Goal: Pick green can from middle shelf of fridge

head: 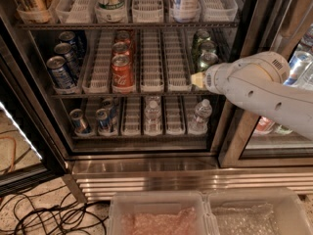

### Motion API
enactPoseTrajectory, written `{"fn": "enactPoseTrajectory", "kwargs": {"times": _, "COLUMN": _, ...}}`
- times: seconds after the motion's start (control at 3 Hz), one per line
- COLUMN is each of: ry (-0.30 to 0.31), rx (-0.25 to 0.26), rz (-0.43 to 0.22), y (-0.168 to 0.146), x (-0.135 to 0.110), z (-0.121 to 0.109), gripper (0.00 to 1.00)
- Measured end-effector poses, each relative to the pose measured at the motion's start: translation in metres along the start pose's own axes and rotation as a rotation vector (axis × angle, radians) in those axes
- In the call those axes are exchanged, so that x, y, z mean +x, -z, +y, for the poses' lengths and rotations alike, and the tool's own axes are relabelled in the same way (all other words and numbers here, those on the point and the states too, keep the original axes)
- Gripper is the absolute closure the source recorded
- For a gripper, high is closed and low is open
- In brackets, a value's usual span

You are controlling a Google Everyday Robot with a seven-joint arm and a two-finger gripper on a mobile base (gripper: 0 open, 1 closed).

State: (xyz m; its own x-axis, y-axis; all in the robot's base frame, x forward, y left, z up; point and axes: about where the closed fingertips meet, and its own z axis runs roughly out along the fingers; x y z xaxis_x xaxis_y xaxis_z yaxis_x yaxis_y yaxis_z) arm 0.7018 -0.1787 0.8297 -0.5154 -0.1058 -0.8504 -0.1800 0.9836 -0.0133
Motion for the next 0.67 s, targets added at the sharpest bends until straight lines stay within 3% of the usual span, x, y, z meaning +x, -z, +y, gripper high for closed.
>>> {"fn": "enactPoseTrajectory", "kwargs": {"times": 0.67, "ry": 0.019, "rx": -0.002, "rz": 0.003, "y": -0.0076, "x": -0.0007, "z": 0.0021, "gripper": 0.40}}
